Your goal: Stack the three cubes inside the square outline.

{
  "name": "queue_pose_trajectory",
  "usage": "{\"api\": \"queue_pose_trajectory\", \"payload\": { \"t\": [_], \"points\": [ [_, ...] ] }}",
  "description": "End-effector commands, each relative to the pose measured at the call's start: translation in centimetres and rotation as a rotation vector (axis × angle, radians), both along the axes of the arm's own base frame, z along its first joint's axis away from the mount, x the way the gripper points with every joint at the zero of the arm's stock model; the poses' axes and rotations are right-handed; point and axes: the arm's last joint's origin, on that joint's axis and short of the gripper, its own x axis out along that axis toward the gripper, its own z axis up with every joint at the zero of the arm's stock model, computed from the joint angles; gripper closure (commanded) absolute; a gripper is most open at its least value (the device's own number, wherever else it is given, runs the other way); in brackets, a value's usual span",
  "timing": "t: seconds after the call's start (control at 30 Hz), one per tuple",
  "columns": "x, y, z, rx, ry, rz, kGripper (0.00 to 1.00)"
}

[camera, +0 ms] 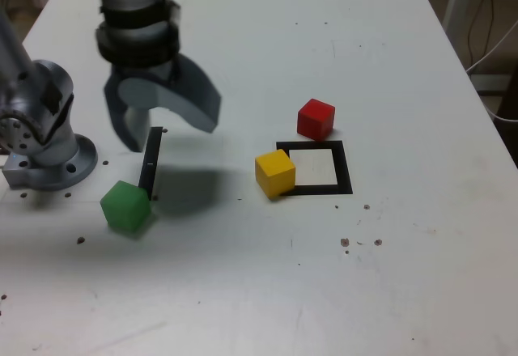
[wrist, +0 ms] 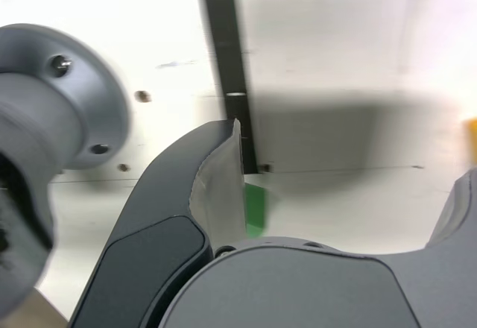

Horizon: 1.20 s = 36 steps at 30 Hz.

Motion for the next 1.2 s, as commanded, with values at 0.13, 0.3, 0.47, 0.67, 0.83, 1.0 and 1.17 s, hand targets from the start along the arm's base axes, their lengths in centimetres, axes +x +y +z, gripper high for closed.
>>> {"api": "queue_pose_trajectory", "payload": {
  "t": [0.13,0.3,0.47,0.67,0.83,1.0,1.17],
  "points": [
    [2.6,0.9,1.4,0.055,0.018,-0.003,0.02],
    [4.9,2.4,2.4,0.078,0.010,-0.016,0.02],
    [6.5,3.5,3.0,0.087,-0.008,-0.046,0.02],
    [9.6,4.2,3.3,0.097,0.028,-0.105,0.03],
    [12.9,4.9,2.6,0.089,0.072,-0.176,0.01],
    [15.8,5.8,2.3,0.056,0.060,-0.274,0.00],
    [16.5,6.4,1.8,0.039,0.105,-0.322,0.01]
  ]
}}
